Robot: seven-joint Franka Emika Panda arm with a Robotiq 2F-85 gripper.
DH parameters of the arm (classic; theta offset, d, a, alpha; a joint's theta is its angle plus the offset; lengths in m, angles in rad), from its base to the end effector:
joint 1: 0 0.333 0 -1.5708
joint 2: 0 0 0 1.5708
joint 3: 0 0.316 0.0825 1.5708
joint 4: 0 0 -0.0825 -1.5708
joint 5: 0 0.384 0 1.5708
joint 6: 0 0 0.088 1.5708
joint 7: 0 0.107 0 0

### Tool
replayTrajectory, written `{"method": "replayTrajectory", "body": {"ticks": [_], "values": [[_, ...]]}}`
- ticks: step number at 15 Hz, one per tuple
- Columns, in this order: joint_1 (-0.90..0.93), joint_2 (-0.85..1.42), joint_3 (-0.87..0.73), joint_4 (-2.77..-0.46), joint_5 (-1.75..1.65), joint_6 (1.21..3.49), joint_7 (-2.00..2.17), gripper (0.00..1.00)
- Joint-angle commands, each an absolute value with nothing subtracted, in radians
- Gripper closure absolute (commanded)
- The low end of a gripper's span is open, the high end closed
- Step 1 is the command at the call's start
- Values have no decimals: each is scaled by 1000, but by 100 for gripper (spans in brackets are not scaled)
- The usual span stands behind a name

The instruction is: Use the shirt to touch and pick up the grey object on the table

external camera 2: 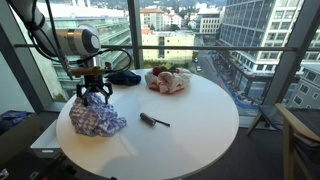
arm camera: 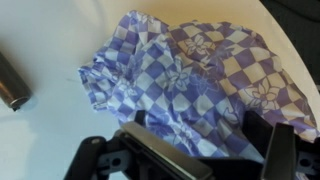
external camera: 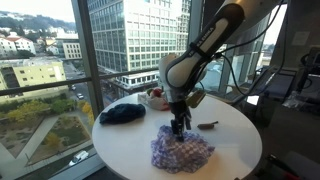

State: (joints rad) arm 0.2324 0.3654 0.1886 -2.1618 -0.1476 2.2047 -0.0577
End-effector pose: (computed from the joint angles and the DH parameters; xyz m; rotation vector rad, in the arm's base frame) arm 0.4843 0.2136 0.2064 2.8885 0.8674 -0.4571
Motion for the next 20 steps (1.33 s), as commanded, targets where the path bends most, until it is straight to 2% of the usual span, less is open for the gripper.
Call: {"method": "replayTrajectory", "body": {"ticks": [1,10,11,12,17,20], "values": [[240,412,193,-2120,-181,2219,-103,0],[191,455,225,-2078,-149,2146,-377,0],[191,457,221,-2076,-157,2153,-379,25],[184,458,224,-2076,-148,2169,-390,25],[156,459,236,-2059,-91,2163,-425,64],[115,472,262,-2021,30,2085,-492,86]]}}
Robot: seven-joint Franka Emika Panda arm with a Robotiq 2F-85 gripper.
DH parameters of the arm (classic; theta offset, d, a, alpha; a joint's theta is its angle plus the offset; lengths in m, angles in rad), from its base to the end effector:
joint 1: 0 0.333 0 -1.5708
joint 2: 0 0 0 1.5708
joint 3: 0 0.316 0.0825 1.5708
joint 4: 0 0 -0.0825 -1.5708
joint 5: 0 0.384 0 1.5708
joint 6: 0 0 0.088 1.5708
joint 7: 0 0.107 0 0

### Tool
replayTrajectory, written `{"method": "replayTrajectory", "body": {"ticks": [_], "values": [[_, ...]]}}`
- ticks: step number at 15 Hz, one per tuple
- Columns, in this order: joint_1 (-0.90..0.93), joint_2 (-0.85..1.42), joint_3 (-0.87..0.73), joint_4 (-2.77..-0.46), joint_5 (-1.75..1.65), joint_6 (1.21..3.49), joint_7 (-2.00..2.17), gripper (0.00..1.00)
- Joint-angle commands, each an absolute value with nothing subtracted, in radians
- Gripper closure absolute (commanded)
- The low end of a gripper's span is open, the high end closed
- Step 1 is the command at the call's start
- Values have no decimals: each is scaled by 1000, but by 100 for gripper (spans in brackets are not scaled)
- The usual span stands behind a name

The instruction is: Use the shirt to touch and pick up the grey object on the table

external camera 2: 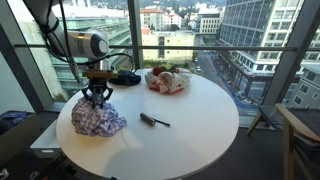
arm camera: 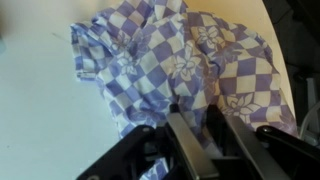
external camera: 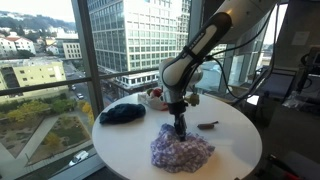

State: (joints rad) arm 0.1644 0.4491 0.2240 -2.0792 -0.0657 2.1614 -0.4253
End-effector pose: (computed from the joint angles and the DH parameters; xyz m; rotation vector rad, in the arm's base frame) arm 0.5049 0.2061 0.1897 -2.7619 -1.2598 0.5411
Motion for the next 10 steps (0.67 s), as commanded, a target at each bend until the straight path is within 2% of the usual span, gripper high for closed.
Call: {"method": "replayTrajectory", "body": {"ticks": [1,3,5,10], "values": [[102,477,267,-2003,75,2042,-505,90],[94,487,260,-1977,123,1992,-489,93],[94,497,248,-1955,147,1968,-459,89],[109,507,204,-1938,120,2024,-350,89]]}}
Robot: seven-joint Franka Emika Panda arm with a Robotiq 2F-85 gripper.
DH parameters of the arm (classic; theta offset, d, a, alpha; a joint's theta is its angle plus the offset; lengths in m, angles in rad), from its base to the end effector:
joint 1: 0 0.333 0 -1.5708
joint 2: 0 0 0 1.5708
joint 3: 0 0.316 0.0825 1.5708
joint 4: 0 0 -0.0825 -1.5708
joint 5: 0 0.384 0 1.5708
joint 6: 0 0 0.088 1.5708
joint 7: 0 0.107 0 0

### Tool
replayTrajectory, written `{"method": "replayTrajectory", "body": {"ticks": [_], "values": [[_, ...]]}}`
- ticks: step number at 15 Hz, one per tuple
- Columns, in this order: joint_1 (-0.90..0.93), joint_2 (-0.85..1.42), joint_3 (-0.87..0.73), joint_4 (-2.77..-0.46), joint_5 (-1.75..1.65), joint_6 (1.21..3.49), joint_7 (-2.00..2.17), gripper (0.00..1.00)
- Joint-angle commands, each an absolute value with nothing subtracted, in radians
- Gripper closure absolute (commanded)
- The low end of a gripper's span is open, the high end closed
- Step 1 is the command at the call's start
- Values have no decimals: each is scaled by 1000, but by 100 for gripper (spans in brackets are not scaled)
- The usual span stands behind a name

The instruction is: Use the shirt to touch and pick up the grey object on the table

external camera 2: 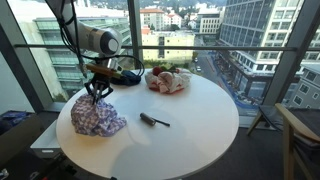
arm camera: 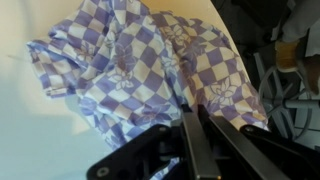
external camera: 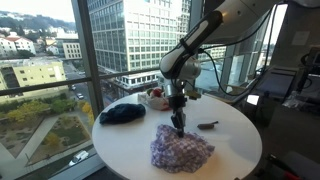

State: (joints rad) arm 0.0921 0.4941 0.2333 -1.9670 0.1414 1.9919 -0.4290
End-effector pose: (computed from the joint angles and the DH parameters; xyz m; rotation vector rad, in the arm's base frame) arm 0.5287 0.1872 0.1988 -2.6658 -0.9202 0.6434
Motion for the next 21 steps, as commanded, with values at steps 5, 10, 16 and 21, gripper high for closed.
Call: {"method": "replayTrajectory", "body": {"ticks": [5,10,16,21], "values": [[136,486,135,-1967,-9,2144,-176,89],[134,415,180,-2016,45,2133,-177,46],[172,310,222,-2056,63,2141,-156,2],[205,330,216,-2109,-24,2247,-174,0]]}}
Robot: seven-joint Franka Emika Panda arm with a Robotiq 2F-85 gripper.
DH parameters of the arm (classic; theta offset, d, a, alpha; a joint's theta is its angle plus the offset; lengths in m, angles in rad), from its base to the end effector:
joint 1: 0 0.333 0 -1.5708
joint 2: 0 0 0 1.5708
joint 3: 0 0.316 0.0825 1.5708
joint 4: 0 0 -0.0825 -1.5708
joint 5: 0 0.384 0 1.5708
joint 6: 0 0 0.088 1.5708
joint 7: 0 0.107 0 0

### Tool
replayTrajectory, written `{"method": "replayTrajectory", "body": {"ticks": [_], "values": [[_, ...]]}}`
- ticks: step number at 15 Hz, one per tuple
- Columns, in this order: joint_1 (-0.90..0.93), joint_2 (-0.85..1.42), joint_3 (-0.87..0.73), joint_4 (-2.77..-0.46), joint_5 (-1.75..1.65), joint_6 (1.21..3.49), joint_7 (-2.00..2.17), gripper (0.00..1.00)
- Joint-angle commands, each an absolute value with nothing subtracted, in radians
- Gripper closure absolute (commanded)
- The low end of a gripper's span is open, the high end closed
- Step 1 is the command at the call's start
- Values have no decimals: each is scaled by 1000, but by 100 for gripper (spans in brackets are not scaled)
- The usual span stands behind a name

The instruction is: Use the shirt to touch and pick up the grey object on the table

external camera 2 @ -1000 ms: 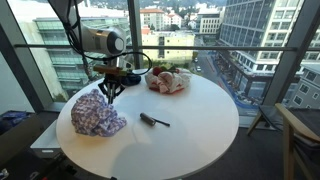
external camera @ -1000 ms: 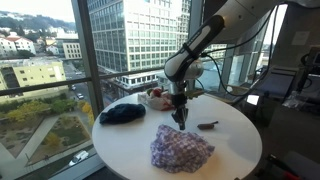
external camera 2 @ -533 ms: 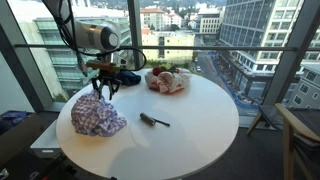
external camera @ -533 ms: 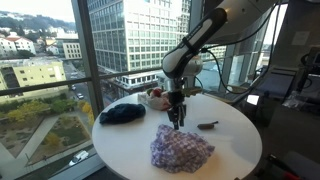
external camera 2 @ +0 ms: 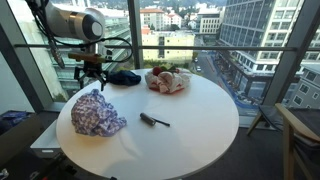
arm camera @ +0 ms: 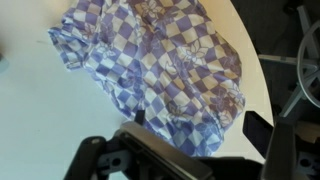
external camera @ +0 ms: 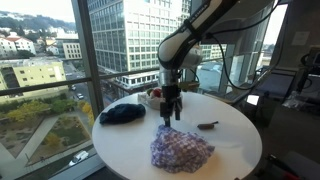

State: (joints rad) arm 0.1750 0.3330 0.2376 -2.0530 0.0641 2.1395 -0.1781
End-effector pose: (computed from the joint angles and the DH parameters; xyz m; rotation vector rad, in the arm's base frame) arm 0.5168 0.2274 0.2619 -2.9068 -0.8143 0.3823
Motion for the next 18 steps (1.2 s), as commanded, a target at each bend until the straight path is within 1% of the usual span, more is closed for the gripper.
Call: {"method": "replayTrajectory", "body": {"ticks": [1,5,8,13,14,15,16,17,18], "values": [[212,341,209,-2121,-68,2281,-162,0],[218,404,204,-2138,-128,2335,-142,0],[194,440,257,-2127,-24,2269,-205,0],[213,507,240,-2113,-55,2172,-200,0],[217,512,236,-2116,-69,2164,-201,25],[221,519,234,-2112,-83,2163,-199,25],[217,522,237,-2115,-82,2161,-203,32],[211,526,242,-2111,-75,2156,-210,42],[207,527,245,-2108,-67,2156,-212,49]]}}
